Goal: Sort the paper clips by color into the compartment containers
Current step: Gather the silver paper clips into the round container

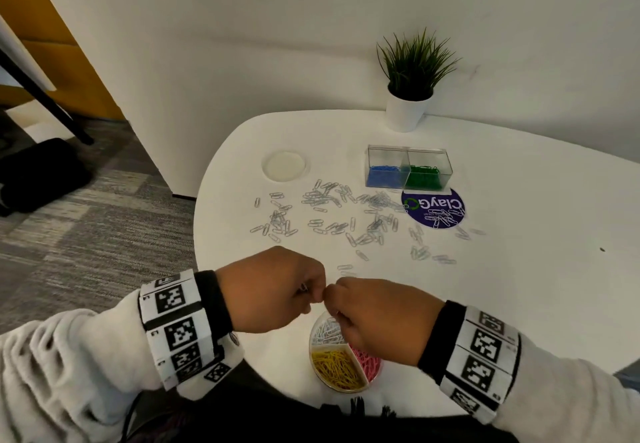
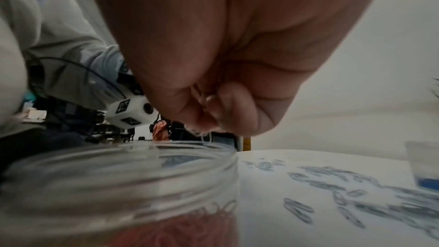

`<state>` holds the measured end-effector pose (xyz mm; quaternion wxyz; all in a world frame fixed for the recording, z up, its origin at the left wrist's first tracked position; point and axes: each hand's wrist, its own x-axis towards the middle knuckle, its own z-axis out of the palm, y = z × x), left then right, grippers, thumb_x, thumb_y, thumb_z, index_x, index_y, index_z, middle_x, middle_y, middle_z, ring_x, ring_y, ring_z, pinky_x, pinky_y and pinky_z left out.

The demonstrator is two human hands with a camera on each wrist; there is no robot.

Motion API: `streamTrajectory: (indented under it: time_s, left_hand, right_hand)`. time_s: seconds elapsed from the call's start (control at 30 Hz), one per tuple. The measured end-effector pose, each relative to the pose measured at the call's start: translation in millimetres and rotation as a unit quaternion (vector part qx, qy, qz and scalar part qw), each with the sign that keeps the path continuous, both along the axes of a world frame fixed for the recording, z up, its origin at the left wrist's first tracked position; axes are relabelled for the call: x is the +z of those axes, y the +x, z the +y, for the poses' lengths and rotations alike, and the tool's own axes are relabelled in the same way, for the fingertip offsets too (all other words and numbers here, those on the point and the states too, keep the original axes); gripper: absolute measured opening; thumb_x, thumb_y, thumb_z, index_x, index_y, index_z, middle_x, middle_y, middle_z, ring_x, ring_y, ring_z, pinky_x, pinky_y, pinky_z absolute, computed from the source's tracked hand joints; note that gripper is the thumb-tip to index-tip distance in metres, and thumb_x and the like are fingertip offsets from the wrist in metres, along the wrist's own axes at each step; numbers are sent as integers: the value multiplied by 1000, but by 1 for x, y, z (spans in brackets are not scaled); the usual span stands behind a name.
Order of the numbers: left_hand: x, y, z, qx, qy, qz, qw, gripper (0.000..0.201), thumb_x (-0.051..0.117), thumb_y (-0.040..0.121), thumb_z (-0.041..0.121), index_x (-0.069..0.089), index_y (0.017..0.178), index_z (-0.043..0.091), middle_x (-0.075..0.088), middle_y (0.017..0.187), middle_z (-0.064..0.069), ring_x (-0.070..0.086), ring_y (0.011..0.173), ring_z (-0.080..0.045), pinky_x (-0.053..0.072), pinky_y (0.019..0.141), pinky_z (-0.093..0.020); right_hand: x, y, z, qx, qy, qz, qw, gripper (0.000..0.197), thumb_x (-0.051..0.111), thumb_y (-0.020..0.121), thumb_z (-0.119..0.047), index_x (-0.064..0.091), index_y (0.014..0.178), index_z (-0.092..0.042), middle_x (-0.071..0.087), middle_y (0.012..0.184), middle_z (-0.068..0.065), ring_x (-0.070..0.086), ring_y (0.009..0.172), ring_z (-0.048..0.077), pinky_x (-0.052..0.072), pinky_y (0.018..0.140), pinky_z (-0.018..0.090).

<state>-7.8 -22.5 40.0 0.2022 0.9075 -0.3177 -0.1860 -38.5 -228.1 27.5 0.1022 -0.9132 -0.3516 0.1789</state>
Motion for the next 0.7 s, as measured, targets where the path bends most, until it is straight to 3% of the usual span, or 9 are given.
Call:
streamTrajectory:
  time_s: [0.1,0.27,0.37,0.43,0.5,0.6,0.63,0.7]
  left_hand:
    - [-3,0,3,6,16,5,1000,18,57,90,16,62,94,33,70,81,17,63,78,7,51,76,-19]
    - [-6,-2,-3,-9,28,8,1000,14,56,91,16,62,92,29,69,84,16,62,79,4,50,75,-19]
    - [-9,-3,-8,-19,39,-5,999,18,54,89,14,57,86,31,65,80,16,56,73,4,45,68,-16]
    - [-11,-2,-9,-13,40,-9,999,17,54,88,13,59,90,29,66,80,16,58,74,2,47,68,-18]
    - [-12,-1,-9,-4,30,-12,999,17,55,89,14,62,95,29,68,81,15,61,77,0,49,70,-21]
    - [-14,-1,-8,15,9,-29,999,14,60,88,16,62,94,29,66,86,15,60,77,0,47,73,-21]
    - [-14,-1,-7,26,1,-37,999,14,62,88,16,62,92,29,63,88,15,59,76,1,46,74,-21]
    - [-15,1,-5,49,-17,-39,998,17,65,86,16,60,88,33,57,89,15,60,75,2,47,74,-21]
  right_hand:
    - [-7,-2,2,20,-34,-10,999,29,43,96,-13,51,123,-20,49,108,4,54,88,25,52,73,44]
    - [-1,-5,1,26,-2,6,1000,56,48,84,0,49,132,-29,51,119,2,49,111,23,50,87,40]
    - [5,-9,0,11,42,20,999,52,42,88,1,44,131,-29,53,124,1,47,100,19,36,80,27]
    - [5,-11,-2,7,35,4,999,42,39,92,-2,43,128,-24,55,119,3,41,89,16,31,75,27]
    - [3,-10,-4,2,34,-12,999,40,38,93,-4,44,129,-21,57,117,2,45,91,18,34,74,29]
    - [-11,-8,-8,15,93,-25,995,43,45,92,-3,57,129,-21,61,118,0,55,105,20,48,83,33]
    - [-15,-8,-10,10,116,-27,993,39,49,92,-6,61,126,-22,60,116,-2,56,103,18,51,81,33]
    - [-23,-9,-14,-13,143,-56,988,31,55,94,-17,65,121,-28,48,104,-7,47,92,10,52,68,32]
